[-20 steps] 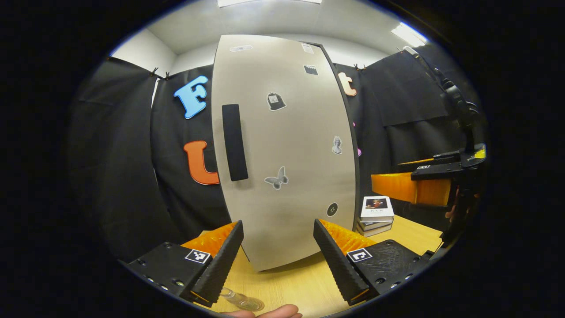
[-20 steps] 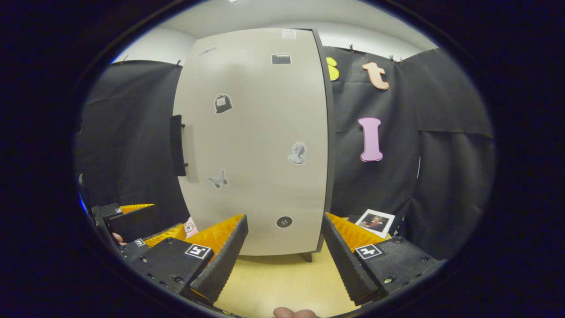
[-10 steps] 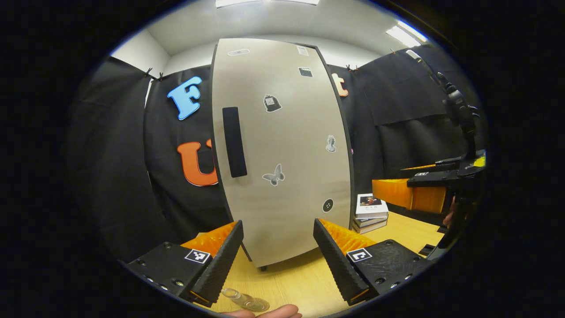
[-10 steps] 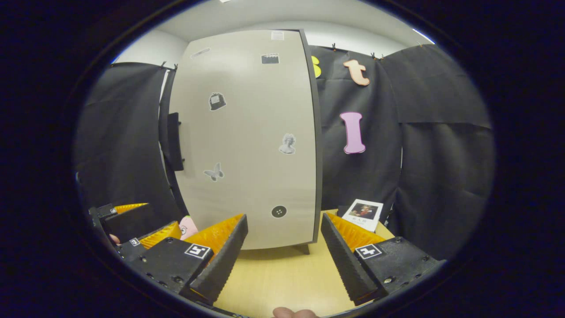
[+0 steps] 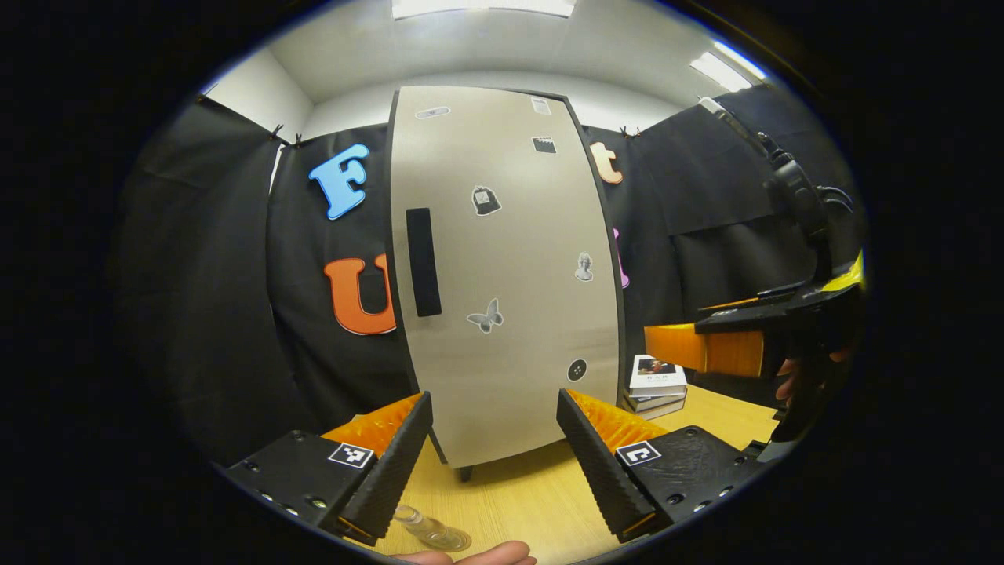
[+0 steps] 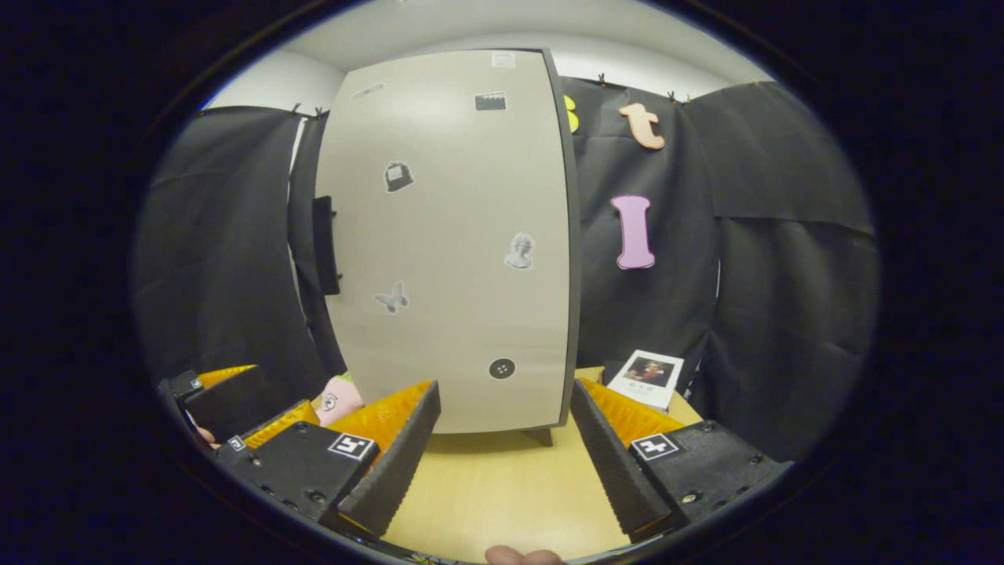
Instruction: Open the cabinet door with the right hand, grasp the bottle in the cabinet with the left hand and place it on the coaster, then close the cabinet door with the right hand.
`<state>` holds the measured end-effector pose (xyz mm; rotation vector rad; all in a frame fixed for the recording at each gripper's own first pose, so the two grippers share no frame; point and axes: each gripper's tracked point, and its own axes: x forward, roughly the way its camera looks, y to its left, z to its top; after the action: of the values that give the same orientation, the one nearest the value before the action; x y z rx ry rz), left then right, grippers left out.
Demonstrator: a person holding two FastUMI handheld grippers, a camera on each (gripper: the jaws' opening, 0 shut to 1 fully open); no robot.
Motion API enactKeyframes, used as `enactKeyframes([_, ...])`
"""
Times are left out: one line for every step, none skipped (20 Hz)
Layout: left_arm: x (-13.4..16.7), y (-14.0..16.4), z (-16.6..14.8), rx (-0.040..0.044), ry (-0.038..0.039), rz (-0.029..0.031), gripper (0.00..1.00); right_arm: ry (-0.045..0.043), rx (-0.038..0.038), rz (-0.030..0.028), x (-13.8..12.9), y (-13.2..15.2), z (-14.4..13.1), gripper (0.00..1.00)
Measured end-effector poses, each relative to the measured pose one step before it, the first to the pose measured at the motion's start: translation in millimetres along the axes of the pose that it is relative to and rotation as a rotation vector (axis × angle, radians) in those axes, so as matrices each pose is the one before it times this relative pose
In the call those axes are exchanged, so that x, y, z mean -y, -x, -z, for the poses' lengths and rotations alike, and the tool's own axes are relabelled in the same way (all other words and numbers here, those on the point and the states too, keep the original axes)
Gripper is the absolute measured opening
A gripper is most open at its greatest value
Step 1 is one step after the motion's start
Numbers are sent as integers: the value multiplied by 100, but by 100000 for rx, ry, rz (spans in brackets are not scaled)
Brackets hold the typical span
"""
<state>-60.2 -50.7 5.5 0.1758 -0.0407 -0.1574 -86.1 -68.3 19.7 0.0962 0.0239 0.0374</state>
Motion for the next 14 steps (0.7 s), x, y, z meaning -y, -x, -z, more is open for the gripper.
enactKeyframes([-308,47,-154,111,-440,-1321,96,-256,80,-748,37,25,247,100])
enactKeyframes([-109,51,-182,167,87,-682,100,-582,-255,-522,82,66,324,100])
enactKeyframes([-15,79,-79,-341,646,-190,96,-1019,315,-194,106,88,87,100])
enactKeyframes([-173,183,-79,46,247,-616,96,-1596,1293,-375,43,186,-34,100])
enactKeyframes([-252,165,0,-378,-324,-435,96,-1333,1380,-321,-25,93,52,100])
enactKeyframes([-403,256,8,-434,-824,-1015,96,-1062,1101,-204,-17,126,178,100])
enactKeyframes([-444,418,-40,-252,-802,-798,96,-890,296,-235,-23,94,234,100])
enactKeyframes([-115,239,-18,-125,-913,-156,96,-936,-289,-490,-19,93,275,100])
enactKeyframes([-288,320,-128,398,-959,-590,96,-951,-345,-385,-108,150,211,100])
enactKeyframes([-225,261,-72,359,-883,-147,96,-734,386,-8,54,205,-52,100])
enactKeyframes([-98,113,11,48,-762,52,96,-513,824,-19,49,143,-170,100])
enactKeyframes([-16,135,56,-60,-514,-75,96,2,645,294,147,194,-112,100])
enactKeyframes([-182,110,-160,400,-187,-148,96,330,113,271,89,165,-8,100])
enactKeyframes([-87,74,-332,1105,95,-59,96,155,168,231,105,138,-96,100])
